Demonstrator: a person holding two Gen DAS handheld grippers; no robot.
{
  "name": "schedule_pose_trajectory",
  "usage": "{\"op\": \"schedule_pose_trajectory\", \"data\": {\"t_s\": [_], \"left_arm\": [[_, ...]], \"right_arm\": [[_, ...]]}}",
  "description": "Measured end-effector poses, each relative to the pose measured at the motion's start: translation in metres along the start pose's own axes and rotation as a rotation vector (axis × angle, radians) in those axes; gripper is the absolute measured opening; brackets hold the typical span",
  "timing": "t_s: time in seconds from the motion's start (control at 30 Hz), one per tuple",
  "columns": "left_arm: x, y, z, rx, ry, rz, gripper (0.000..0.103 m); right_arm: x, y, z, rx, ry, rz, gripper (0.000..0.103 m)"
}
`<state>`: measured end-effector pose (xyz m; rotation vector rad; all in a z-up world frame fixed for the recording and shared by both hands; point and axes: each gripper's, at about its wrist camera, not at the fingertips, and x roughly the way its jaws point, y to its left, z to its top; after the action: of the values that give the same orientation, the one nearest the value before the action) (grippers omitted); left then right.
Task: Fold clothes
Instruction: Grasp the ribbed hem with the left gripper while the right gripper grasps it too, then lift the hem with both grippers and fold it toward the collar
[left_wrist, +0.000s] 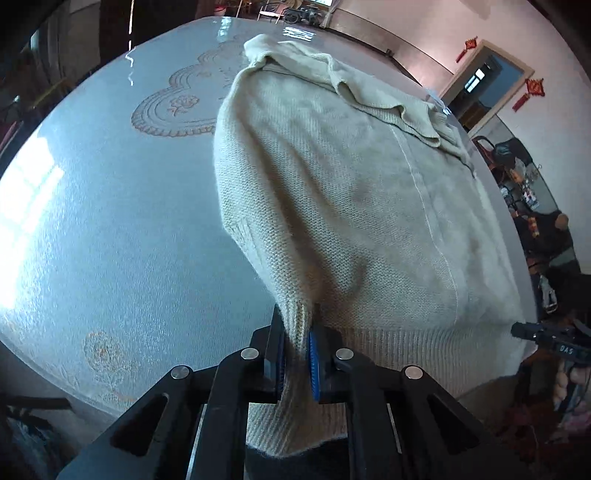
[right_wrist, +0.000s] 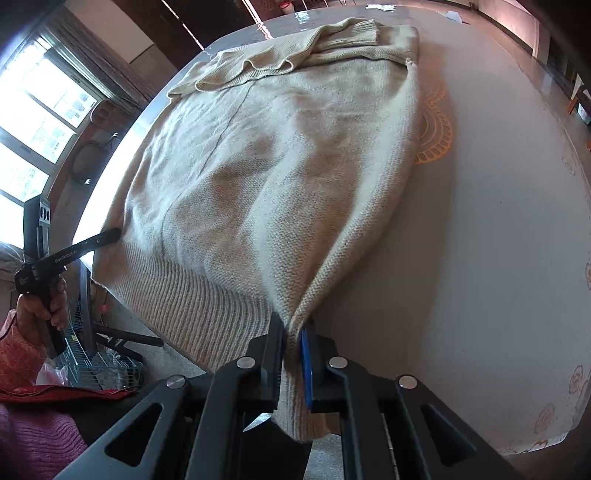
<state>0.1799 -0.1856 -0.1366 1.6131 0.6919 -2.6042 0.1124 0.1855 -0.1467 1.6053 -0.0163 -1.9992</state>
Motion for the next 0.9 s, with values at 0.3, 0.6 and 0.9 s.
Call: {"op": "schedule_pose_trajectory", "data": {"t_s": [0.3,0.6,0.9], "left_arm": [[-0.045,0.004,-0.024,-0.053,0.082,-0.221,0.01],[-0.066,0.005,0.107,-0.169,-0.044,-0.411,0.011],[0.042,0.007,0.298,-0.241,-0.001,-0.317,0.015]], "right_arm": [[-0.015,-0.029,-0.016,0.163,0.079,0.29,0.007],[-0.044,-0.082,0.063,0.444,-0.083,0.637,0.007],[-0.018,-0.144,0.238,0.672,-0.243,0.545,0.008]]}}
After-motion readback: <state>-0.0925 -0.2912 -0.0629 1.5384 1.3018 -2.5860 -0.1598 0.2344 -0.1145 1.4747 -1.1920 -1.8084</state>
